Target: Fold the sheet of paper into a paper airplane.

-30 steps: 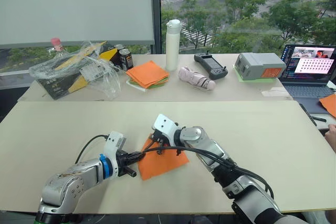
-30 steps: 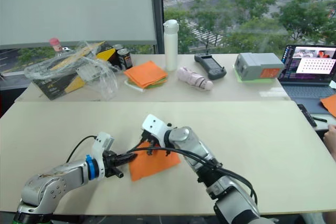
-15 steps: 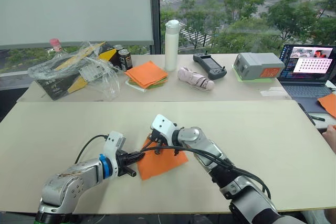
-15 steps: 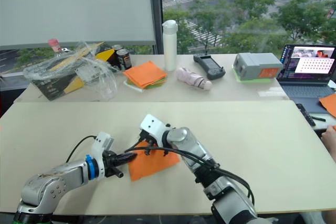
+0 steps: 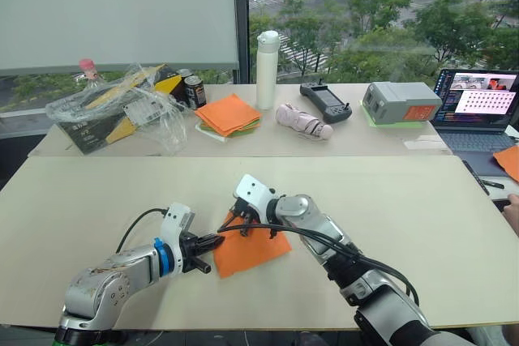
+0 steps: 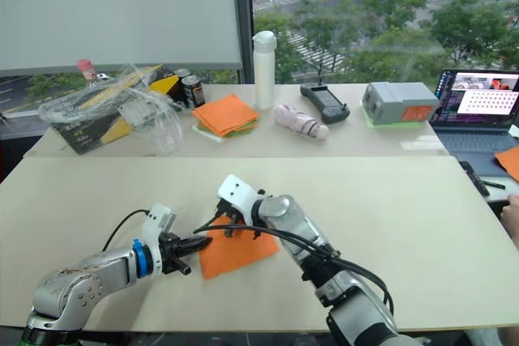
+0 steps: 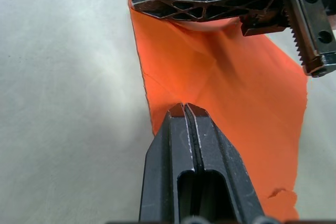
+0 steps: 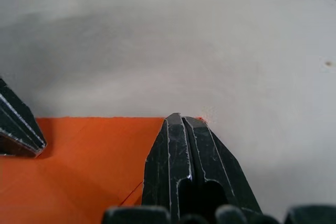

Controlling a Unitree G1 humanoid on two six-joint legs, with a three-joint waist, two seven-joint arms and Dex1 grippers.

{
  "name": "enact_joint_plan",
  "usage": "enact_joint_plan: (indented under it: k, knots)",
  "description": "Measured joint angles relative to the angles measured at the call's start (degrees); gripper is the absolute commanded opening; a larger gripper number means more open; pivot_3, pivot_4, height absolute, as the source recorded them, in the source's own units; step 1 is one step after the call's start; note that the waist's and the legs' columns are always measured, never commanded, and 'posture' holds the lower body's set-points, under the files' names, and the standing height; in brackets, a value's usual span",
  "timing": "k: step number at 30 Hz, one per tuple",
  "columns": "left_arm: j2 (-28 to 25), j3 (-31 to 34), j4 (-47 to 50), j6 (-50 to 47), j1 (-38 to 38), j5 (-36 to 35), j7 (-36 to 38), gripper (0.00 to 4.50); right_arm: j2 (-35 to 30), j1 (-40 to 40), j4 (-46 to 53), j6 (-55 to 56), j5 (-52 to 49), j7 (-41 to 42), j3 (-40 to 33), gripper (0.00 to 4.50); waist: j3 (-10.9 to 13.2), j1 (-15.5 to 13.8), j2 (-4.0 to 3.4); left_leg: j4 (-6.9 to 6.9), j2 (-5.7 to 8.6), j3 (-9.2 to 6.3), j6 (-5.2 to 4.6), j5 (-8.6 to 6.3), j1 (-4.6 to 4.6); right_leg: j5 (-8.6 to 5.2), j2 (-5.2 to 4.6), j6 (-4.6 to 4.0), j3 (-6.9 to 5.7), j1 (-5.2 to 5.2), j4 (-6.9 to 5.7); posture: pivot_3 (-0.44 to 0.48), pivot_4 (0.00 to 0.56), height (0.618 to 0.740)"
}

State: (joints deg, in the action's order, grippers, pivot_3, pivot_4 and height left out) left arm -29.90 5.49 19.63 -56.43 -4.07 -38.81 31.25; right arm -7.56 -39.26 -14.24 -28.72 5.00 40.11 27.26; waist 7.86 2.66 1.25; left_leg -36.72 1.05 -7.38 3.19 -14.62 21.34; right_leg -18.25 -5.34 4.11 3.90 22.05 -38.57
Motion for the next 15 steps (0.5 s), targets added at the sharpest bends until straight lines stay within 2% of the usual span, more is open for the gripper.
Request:
enact_joint_plan:
  k: [7, 15]
  knots:
    - [0.1, 0.2, 0.0, -0.3, 0.0, -0.4, -0.4, 0.02, -0.8, 1.5, 2.9, -1.2, 0.5, 2.2, 1.0, 0.00, 0.0, 0.0, -0.03, 0.01, 0.00, 0.00, 0.00, 0.00, -0.01, 0.00, 0.00, 0.00, 0.00, -0.01, 0.01, 0.000, 0.150, 0.740]
    - [2.7, 0.2, -0.8, -1.4, -2.1, -0.7, -3.2, 0.02, -0.9, 1.4, 3.1, -1.3, 0.8, 2.7, 1.1, 0.00, 0.0, 0.0, -0.03, 0.02, 0.00, 0.00, 0.00, 0.00, -0.01, 0.00, 0.01, 0.00, 0.00, -0.02, 0.03, 0.000, 0.150, 0.740]
